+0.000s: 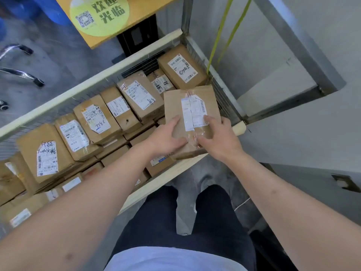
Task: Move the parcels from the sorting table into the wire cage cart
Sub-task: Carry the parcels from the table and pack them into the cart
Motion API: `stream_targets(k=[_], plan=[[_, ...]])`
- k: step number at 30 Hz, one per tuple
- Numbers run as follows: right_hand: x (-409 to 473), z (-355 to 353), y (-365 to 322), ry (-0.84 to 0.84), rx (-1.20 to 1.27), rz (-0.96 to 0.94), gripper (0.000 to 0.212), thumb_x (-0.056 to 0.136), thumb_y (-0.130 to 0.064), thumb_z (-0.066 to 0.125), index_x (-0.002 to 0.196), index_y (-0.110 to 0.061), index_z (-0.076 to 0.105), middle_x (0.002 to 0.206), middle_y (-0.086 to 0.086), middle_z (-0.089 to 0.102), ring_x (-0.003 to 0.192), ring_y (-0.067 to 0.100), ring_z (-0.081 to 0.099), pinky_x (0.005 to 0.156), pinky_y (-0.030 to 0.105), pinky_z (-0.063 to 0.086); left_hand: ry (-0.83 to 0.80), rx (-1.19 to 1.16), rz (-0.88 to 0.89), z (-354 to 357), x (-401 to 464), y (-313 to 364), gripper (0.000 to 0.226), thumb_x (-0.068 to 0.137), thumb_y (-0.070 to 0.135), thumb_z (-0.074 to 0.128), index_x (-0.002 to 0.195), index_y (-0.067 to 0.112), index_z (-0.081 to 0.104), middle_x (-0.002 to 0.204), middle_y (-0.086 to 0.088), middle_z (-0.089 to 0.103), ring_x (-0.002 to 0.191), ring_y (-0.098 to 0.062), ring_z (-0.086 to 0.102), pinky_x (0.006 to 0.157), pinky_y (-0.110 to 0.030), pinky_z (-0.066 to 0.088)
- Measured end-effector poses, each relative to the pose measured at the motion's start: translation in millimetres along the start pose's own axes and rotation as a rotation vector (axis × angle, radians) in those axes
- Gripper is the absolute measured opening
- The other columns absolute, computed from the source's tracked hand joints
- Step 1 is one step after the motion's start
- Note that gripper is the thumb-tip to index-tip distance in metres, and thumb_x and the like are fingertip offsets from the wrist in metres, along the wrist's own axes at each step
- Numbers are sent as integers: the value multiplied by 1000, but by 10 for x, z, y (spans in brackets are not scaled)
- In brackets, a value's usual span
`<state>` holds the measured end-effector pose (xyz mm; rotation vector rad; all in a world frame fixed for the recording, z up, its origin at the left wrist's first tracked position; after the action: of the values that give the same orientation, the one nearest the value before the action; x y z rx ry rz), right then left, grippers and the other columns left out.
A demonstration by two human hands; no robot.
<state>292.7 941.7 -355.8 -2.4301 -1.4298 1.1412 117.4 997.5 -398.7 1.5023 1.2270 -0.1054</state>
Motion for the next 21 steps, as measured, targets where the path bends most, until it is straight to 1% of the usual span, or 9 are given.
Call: stream_targets(k=[2,4,8,9,12,14,16,19,21], plan=[[189,-35,-8,30,-59,17,70,88,-52,66,152,-37,43,154,7,33,123,33,57,107,51,45,-7,-28,-19,9,161,-40,87,96,39,68,165,25,17,160,3,40,135,-14,48,105,-21,37],[386,-84,-10,48,-112,24,66,87,-53,64,149,-37,48,152,7,36,121,34,58,106,50,45,-5,-59,-36,25,327,-66,84,97,43,66,165,25,19,163,5,36,143,-14,42,109,-20,31],[786,-102,61,7,-166,26,66,85,-53,66,147,-35,51,146,8,41,119,33,60,103,46,48,-8,-105,-86,100,648,-126,83,97,48,64,165,28,21,164,5,37,144,-16,42,116,-28,34],[880,-91,90,-9,-174,22,66,84,-53,67,147,-35,52,145,7,43,119,33,60,103,46,48,-7,-112,-91,128,725,-139,82,97,48,64,164,28,21,164,4,37,144,-16,42,115,-26,34],[1138,-72,191,-36,-204,5,67,83,-54,68,145,-37,52,143,6,44,118,31,60,106,46,47,12,-146,-106,230,929,-159,82,98,45,65,164,27,21,163,3,37,144,-17,41,105,-20,31],[1302,-44,274,-63,-246,-9,66,84,-55,67,146,-38,50,143,6,43,117,32,59,105,46,47,23,-165,-118,320,1054,-180,82,97,44,66,164,27,22,162,2,39,141,-18,44,101,-20,33],[1451,10,369,-106,-296,-27,65,87,-53,66,147,-38,46,142,7,42,114,34,60,103,46,48,28,-194,-136,430,1173,-212,84,95,44,69,163,30,22,159,-3,40,134,-21,48,100,-23,38],[1626,131,539,-164,-361,-43,67,88,-39,70,148,-39,41,143,10,40,114,36,58,102,48,48,43,-210,-196,604,1305,-281,86,94,43,71,162,38,18,145,-8,31,115,-22,44,93,-24,38],[1717,235,651,-192,-382,-56,70,90,-29,69,150,-40,37,146,12,38,120,38,54,105,50,46,60,-221,-197,721,1388,-292,87,96,33,71,162,40,15,135,-6,27,109,-21,40,84,-20,39]])
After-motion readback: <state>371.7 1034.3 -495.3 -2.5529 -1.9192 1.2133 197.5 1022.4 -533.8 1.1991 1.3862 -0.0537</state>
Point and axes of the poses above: each hand's wrist, its own x-axis towards the middle knuckle, its own z-axis out of the palm, y = z × x, the point moved 9 cm from there along x, towards the middle knuckle
